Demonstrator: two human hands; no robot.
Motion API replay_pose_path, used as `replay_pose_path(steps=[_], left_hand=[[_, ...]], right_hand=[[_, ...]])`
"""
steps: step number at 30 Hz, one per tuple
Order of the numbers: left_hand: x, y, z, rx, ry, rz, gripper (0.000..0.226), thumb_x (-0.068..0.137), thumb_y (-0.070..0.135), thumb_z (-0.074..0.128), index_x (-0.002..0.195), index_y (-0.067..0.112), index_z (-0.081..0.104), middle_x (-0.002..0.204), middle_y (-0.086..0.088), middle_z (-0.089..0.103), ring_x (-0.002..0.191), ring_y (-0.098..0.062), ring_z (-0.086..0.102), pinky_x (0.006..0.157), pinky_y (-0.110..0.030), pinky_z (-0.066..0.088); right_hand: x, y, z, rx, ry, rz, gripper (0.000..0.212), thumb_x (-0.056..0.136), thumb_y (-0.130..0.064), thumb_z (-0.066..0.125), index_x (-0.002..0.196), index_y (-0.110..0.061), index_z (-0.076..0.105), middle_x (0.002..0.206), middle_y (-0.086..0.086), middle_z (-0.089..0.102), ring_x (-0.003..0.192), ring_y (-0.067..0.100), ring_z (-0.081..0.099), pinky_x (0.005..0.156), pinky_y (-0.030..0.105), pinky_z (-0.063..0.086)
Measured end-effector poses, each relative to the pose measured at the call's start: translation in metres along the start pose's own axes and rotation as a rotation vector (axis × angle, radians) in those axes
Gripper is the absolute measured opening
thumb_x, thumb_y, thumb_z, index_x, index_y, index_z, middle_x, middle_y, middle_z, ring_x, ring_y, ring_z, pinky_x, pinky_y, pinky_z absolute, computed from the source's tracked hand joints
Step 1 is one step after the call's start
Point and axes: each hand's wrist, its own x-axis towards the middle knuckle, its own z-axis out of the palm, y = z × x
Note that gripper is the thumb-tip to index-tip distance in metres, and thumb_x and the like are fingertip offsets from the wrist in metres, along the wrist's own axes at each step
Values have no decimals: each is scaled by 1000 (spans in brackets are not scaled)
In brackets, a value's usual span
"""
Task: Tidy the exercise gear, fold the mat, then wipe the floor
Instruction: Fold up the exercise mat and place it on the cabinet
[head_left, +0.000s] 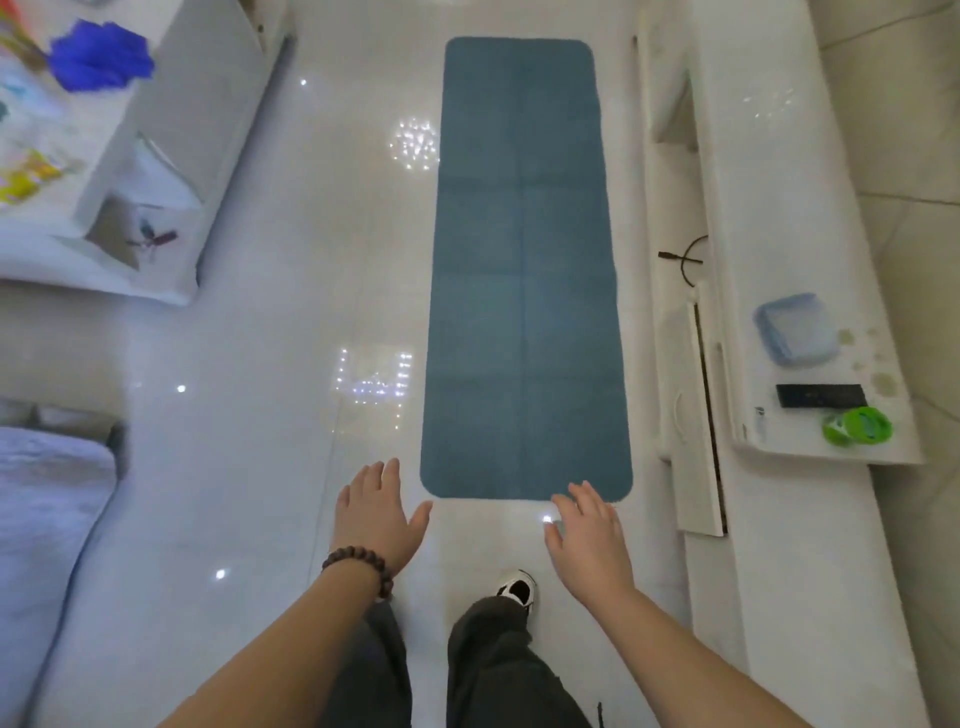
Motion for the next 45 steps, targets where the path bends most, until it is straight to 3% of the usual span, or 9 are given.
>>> replay_pose_path(steps=[11, 18, 23, 31, 37, 45], left_hand=[[97, -117, -85, -97, 44, -28, 75, 91, 56, 39, 149, 15, 15, 155, -5, 24, 143, -22, 21, 118, -41, 20], [205, -206, -188, 32, 44, 152, 74, 92, 56, 36, 149, 15, 14, 156, -3, 22, 144, -21, 18, 118, -39, 16], [273, -234, -257, 79, 73, 228, 73, 92, 55, 38, 148, 14, 17, 154, -4, 26, 142, -21, 21, 118, -38, 18], [397, -193, -314, 178, 33, 399, 74, 91, 56, 38, 149, 15, 17, 155, -4, 24, 143, -22, 19, 118, -39, 17], [525, -141, -377, 319, 33, 510, 73, 91, 55, 39, 148, 16, 19, 154, -3, 26, 142, -23, 21, 118, -40, 18], [658, -30, -471, 533, -17, 663, 73, 92, 54, 38, 149, 17, 14, 156, -2, 22, 144, -22, 16, 118, -39, 15]], right_hand=[[98, -154, -11, -43, 19, -29, 45, 99, -35, 35, 141, -20, 36, 155, 2, 24, 145, 18, 9, 118, 39, 8], [180, -291, -36, 23, 83, 106, 46, 99, -34, 36, 141, -16, 37, 154, 4, 26, 145, 19, 13, 118, 39, 13], [223, -349, -65, 109, 131, 177, 46, 100, -33, 35, 142, -17, 35, 154, 4, 25, 145, 19, 12, 119, 38, 11], [302, -369, -98, 205, 196, 337, 45, 100, -33, 35, 141, -15, 36, 153, 5, 27, 144, 21, 14, 118, 37, 11], [417, -384, -131, 399, 221, 454, 45, 99, -31, 37, 141, -15, 37, 153, 5, 26, 145, 20, 12, 119, 37, 9], [525, -389, -222, 550, 263, 573, 45, 99, -31, 36, 142, -17, 35, 154, 5, 24, 145, 20, 11, 118, 35, 9]])
